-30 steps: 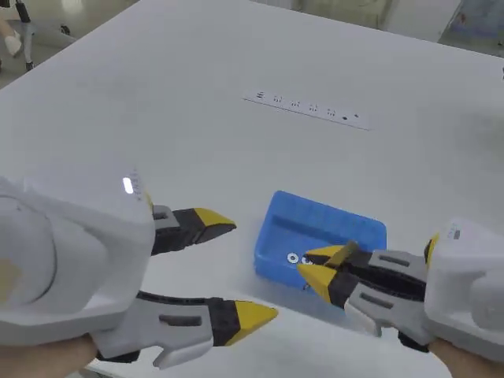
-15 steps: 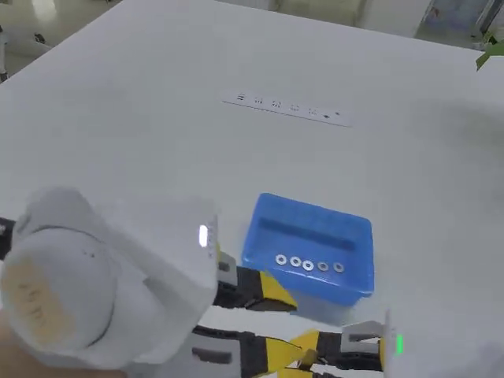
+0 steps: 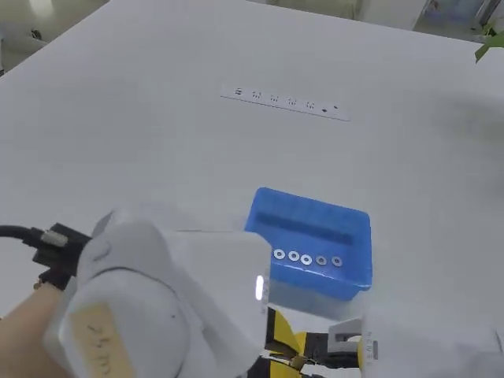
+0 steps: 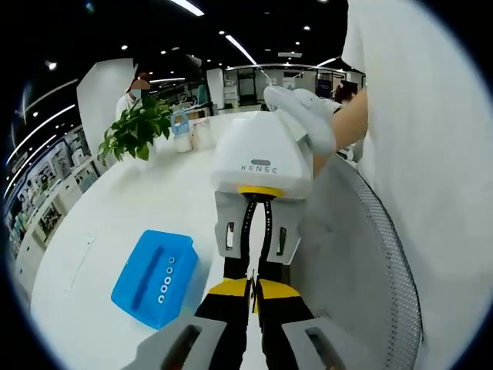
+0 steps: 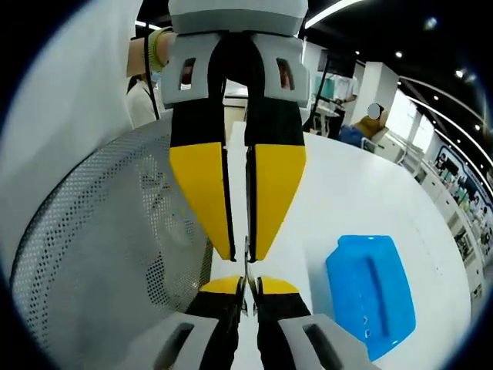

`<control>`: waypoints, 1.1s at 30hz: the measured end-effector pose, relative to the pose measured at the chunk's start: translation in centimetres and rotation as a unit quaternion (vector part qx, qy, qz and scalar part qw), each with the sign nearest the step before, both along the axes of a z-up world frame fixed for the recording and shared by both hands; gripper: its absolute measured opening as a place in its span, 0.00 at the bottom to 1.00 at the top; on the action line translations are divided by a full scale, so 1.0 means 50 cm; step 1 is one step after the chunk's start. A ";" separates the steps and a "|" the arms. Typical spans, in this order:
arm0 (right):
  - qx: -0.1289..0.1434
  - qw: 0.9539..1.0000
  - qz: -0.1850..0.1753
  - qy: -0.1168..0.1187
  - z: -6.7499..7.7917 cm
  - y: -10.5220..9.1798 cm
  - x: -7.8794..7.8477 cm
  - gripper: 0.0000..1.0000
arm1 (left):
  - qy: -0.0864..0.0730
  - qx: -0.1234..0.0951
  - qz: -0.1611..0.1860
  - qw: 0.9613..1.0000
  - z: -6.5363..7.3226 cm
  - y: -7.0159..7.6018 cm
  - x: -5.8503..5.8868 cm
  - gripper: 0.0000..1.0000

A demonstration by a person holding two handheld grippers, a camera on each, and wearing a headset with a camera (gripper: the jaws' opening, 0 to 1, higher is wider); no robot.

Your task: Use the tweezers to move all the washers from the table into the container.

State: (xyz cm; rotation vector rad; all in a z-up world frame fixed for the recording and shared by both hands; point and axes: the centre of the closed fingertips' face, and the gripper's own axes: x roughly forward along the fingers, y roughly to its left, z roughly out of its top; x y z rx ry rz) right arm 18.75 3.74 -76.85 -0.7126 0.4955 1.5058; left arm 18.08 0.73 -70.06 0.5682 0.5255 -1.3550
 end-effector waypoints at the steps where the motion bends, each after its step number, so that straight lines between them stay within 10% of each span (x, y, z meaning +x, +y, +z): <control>1: -0.003 1.000 0.000 0.000 -0.002 -0.001 0.000 0.03 | 0.000 0.000 0.001 1.000 -0.001 -0.001 0.001 0.00; 19: -0.026 0.999 -0.020 0.011 -0.036 -0.011 0.021 0.04 | 0.014 0.028 0.030 0.999 -0.044 0.027 0.026 0.00; 33: -0.006 0.995 -0.070 0.077 -0.068 -0.001 0.036 0.07 | 0.036 0.070 0.046 0.996 -0.094 0.061 0.039 0.00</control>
